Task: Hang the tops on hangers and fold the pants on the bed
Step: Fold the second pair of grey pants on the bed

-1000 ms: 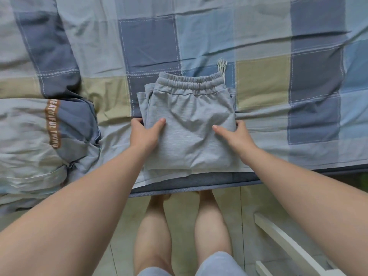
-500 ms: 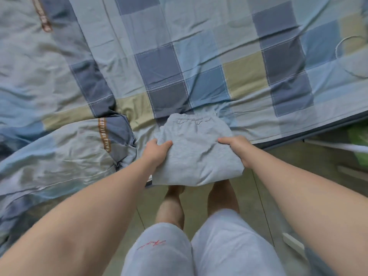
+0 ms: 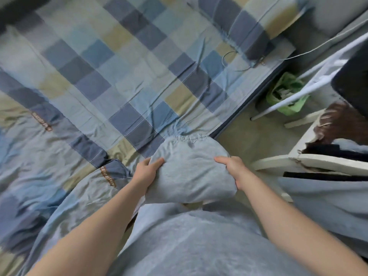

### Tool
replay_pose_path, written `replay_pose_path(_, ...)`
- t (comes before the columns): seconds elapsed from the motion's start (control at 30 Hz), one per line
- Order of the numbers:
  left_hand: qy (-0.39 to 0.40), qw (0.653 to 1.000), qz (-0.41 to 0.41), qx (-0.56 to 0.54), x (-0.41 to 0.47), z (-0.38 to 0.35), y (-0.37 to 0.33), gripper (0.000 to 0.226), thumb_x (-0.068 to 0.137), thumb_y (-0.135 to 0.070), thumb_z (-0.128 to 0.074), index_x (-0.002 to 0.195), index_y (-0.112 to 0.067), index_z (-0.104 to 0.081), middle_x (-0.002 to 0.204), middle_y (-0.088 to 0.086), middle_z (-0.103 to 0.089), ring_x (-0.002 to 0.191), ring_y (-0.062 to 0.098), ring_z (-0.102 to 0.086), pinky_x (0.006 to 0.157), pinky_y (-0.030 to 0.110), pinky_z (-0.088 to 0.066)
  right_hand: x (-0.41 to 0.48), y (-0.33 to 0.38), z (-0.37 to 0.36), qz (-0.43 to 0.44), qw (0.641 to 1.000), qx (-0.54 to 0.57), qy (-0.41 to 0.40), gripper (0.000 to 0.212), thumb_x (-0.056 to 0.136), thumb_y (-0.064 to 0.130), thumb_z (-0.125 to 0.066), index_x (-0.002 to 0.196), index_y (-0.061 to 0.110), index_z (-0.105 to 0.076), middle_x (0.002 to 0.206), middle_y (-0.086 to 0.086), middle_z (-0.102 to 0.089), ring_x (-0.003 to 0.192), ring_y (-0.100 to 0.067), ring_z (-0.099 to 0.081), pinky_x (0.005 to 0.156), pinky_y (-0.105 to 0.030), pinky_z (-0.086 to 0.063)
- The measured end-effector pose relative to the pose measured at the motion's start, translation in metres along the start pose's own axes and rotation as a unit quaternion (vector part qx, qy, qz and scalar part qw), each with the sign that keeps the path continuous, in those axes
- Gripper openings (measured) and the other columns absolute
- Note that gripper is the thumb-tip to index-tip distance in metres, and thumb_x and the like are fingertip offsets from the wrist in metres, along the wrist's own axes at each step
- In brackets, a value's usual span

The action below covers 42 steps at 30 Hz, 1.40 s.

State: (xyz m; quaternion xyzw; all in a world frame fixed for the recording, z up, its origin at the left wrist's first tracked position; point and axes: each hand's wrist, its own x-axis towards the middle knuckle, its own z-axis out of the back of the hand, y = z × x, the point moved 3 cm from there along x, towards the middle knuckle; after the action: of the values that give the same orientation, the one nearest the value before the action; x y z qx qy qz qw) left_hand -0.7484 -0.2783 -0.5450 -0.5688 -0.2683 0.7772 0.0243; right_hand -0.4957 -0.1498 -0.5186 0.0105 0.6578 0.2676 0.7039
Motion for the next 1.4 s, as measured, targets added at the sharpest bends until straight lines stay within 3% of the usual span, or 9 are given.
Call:
replay_pose_path(0.23, 0.074, 0.982, -0.143, 0.1, -0.067, -0.082, -0.068, 0.026, 0.086, -0.044, -0.074, 0.104, -0.025, -0.071, 0.092, -0.002, -0.076, 0.082, 0.02, -0.073, 0.077, 0.04, -0.06, -0.077, -0.024, 0.104, 0.092, 0.982, 0.134, -0.091, 0.022, 0.082, 0.017, -0.078, 0.1, 0.007, -0.068, 0.099, -0.016, -0.075, 0.089, -0.033, -0.073, 0.082, -0.045, -0.06)
replay_pose_path(0.43, 0.103, 0.944, -0.267, 0.164, -0.135, -0.175, -0.113, 0.072, 0.072, -0.071, -0.072, 0.128, -0.027, -0.064, 0.117, -0.003, -0.071, 0.105, 0.021, -0.068, 0.096, 0.047, -0.054, -0.141, -0.047, 0.207, 0.188, 0.941, 0.242, -0.142, 0.019, 0.085, 0.013, -0.074, 0.103, 0.006, -0.072, 0.09, -0.009, -0.078, 0.08, -0.026, -0.075, 0.073, -0.035, -0.058)
replay_pose_path(0.57, 0.149, 0.899, -0.378, 0.166, -0.207, -0.254, -0.138, 0.018, 0.094, -0.035, -0.068, 0.104, -0.021, -0.073, 0.089, -0.005, -0.077, 0.085, 0.015, -0.073, 0.07, 0.025, -0.056, -0.185, -0.068, 0.286, 0.242, 0.911, 0.287, -0.172, 0.016, 0.085, 0.014, -0.074, 0.099, 0.007, -0.074, 0.095, -0.014, -0.077, 0.088, -0.031, -0.075, 0.083, -0.044, -0.057)
replay_pose_path(0.7, 0.169, 0.856, -0.462, 0.158, -0.285, -0.344, -0.148, 0.029, 0.088, -0.044, -0.07, 0.108, -0.024, -0.072, 0.096, -0.005, -0.076, 0.09, 0.007, -0.07, 0.083, 0.032, -0.055, -0.235, -0.099, 0.378, 0.304, 0.877, 0.312, -0.203, 0.012, 0.089, 0.015, -0.071, 0.098, 0.009, -0.074, 0.091, -0.008, -0.078, 0.083, -0.023, -0.076, 0.067, -0.031, -0.056)
replay_pose_path(0.83, 0.202, 0.786, -0.557, 0.174, -0.362, -0.429, -0.149, 0.01, 0.097, -0.028, -0.065, 0.091, -0.022, -0.07, 0.085, -0.001, -0.071, 0.079, 0.012, -0.067, 0.071, 0.03, -0.053, -0.278, -0.137, 0.46, 0.34, 0.844, 0.338, -0.24, 0.011, 0.091, 0.014, -0.068, 0.098, 0.009, -0.074, 0.088, -0.006, -0.077, 0.081, -0.022, -0.075, 0.063, -0.029, -0.057)
replay_pose_path(0.97, 0.264, 0.729, -0.597, 0.205, -0.421, -0.504, -0.139, 0.022, 0.098, -0.029, -0.064, 0.089, -0.009, -0.065, 0.085, 0.009, -0.067, 0.074, 0.014, -0.062, 0.066, 0.032, -0.05, -0.307, -0.185, 0.526, 0.335, 0.811, 0.383, -0.288, 0.011, 0.09, 0.016, -0.068, 0.096, 0.009, -0.074, 0.092, -0.011, -0.077, 0.086, -0.029, -0.074, 0.076, -0.039, -0.056)
replay_pose_path(1.1, 0.335, 0.696, -0.595, 0.222, -0.467, -0.58, -0.12, 0.018, 0.098, -0.027, -0.063, 0.092, -0.011, -0.068, 0.086, 0.006, -0.069, 0.075, 0.009, -0.064, 0.065, 0.024, -0.052, -0.331, -0.235, 0.57, 0.316, 0.773, 0.433, -0.34, 0.01, 0.091, 0.013, -0.066, 0.097, 0.01, -0.074, 0.087, -0.008, -0.077, 0.08, -0.025, -0.075, 0.062, -0.032, -0.058)
replay_pose_path(1.27, 0.44, 0.648, -0.56, 0.27, -0.502, -0.674, -0.082, 0.02, 0.098, -0.026, -0.064, 0.09, -0.008, -0.066, 0.09, 0.015, -0.067, 0.078, 0.023, -0.064, 0.076, 0.046, -0.054, -0.356, -0.304, 0.605, 0.266, 0.711, 0.496, -0.421, 0.016, 0.089, 0.018, -0.07, 0.103, 0.011, -0.071, 0.094, -0.01, -0.077, 0.082, -0.026, -0.075, 0.074, -0.039, -0.058)
replay_pose_path(1.4, 0.523, 0.595, -0.525, 0.311, -0.532, -0.749, -0.039, 0.014, 0.098, -0.025, -0.064, 0.089, -0.015, -0.07, 0.084, 0.004, -0.07, 0.077, 0.014, -0.065, 0.074, 0.038, -0.053, -0.373, -0.359, 0.619, 0.238, 0.644, 0.553, -0.471, 0.013, 0.089, 0.017, -0.07, 0.103, 0.015, -0.071, 0.091, -0.004, -0.078, 0.08, -0.023, -0.076, 0.067, -0.035, -0.059)
